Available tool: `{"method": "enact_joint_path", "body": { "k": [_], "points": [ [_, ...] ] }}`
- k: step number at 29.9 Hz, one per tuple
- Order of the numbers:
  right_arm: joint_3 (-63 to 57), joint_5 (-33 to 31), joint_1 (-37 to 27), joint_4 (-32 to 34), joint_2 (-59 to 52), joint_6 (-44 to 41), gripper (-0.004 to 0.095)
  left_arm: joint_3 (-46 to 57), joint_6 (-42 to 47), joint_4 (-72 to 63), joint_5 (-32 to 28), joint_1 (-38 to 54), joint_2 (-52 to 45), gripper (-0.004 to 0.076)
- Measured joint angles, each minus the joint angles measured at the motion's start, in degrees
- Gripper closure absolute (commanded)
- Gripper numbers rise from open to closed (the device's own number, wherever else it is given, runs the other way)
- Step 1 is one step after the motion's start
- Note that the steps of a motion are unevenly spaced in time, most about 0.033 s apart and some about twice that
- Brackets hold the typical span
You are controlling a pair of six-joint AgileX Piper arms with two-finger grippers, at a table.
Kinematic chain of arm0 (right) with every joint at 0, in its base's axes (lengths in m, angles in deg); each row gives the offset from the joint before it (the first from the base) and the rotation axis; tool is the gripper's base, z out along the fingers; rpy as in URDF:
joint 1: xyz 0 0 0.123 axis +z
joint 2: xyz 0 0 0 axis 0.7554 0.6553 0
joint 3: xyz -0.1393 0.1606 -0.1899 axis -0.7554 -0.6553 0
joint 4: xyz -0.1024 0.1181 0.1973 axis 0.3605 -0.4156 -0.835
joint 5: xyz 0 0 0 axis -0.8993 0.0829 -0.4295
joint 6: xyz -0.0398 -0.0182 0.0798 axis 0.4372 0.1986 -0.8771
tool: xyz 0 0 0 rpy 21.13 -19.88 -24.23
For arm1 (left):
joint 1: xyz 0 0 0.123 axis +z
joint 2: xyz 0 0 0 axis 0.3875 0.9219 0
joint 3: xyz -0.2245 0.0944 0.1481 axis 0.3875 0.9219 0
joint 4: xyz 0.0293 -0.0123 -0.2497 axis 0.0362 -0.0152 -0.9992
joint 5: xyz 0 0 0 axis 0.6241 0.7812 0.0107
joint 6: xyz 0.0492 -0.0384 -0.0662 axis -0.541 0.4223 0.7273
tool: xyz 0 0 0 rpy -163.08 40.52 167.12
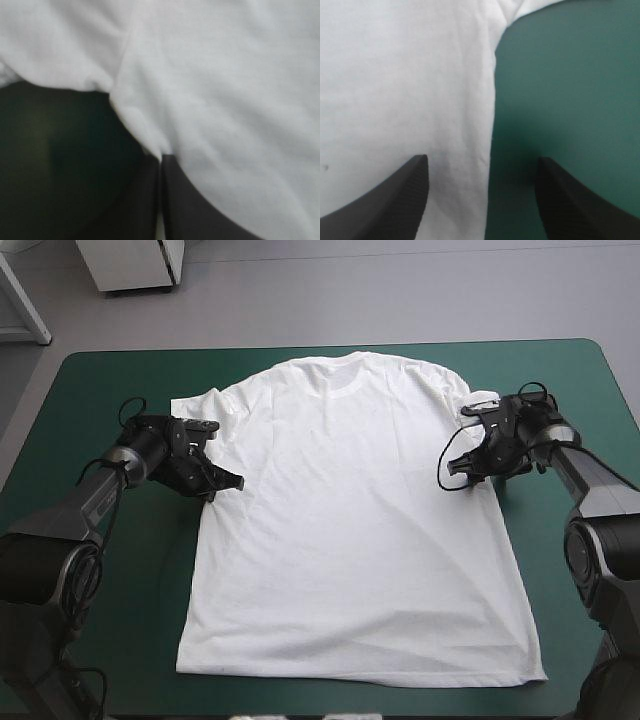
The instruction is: Fold the cloth
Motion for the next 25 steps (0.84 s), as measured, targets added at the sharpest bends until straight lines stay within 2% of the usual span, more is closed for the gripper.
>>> {"method": "enact_joint_path", "body": {
  "k": [2,4,14,19,25],
  "points": [
    [1.0,0.0,0.0,-0.8,0.9,0.1,0.0324,0.0,-0.1,0.0,0.0,0.1,0.0,0.0733],
    [2.4,-0.3,0.0,-2.0,1.9,0.5,0.0387,0.0,-0.1,0.0,0.0,0.1,0.0,0.0733],
    [5.3,-2.5,-0.1,-6.6,5.0,3.1,0.0929,0.0,-0.2,-0.1,-0.1,0.1,0.1,0.0733],
    [6.0,-3.1,-0.1,-8.7,5.3,4.9,0.0925,-1.2,-0.5,0.1,0.7,0.1,0.3,0.0733],
    [9.8,-7.8,-0.1,-10.0,6.2,5.2,0.0925,-6.4,-1.3,0.3,4.7,0.0,1.7,0.0733]
  ]
}}
